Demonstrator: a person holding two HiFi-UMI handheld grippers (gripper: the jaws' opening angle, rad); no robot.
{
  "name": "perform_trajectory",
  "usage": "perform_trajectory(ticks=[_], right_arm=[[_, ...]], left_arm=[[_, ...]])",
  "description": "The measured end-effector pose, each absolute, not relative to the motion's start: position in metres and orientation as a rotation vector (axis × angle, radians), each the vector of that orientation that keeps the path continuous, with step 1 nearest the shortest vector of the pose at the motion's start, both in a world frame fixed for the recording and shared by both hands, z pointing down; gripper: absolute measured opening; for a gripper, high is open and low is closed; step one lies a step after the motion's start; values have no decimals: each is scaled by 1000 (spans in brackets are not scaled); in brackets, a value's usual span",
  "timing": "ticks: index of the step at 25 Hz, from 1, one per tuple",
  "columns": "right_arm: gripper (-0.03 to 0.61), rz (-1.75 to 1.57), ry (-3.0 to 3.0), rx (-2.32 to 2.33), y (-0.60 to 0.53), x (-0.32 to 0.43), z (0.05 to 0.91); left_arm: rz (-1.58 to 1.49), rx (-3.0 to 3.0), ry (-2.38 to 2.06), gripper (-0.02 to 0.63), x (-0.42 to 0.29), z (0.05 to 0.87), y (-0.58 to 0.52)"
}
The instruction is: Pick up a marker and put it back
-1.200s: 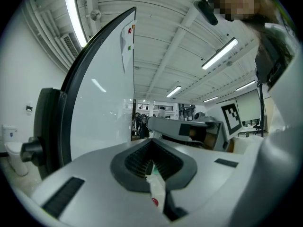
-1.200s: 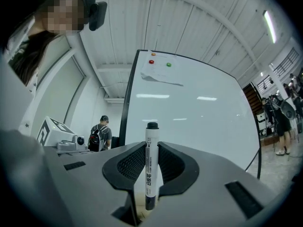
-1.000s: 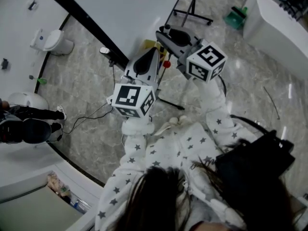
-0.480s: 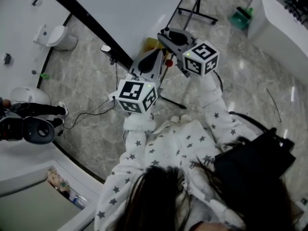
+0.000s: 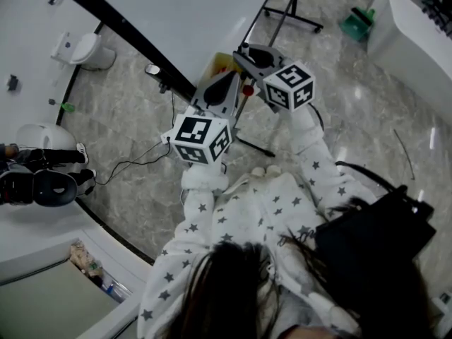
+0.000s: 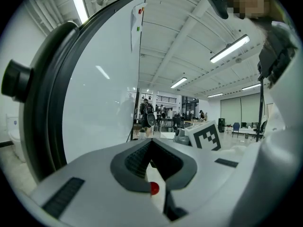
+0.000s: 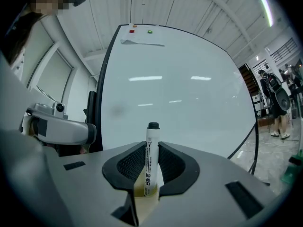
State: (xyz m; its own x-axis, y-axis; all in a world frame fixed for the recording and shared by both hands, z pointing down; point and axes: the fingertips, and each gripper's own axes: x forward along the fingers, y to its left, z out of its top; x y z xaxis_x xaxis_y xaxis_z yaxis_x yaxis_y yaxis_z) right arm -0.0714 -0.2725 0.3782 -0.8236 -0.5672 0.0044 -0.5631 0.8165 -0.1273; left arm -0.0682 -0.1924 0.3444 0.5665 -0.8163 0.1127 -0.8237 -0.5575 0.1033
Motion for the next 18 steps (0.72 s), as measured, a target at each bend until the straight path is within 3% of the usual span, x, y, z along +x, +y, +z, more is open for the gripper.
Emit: perform_trajectory(ticks=[18], right_arm=[[75, -93, 2982, -1015, -276, -69, 394]], left_arm=[[57, 2647, -1367, 1, -61, 347, -192]])
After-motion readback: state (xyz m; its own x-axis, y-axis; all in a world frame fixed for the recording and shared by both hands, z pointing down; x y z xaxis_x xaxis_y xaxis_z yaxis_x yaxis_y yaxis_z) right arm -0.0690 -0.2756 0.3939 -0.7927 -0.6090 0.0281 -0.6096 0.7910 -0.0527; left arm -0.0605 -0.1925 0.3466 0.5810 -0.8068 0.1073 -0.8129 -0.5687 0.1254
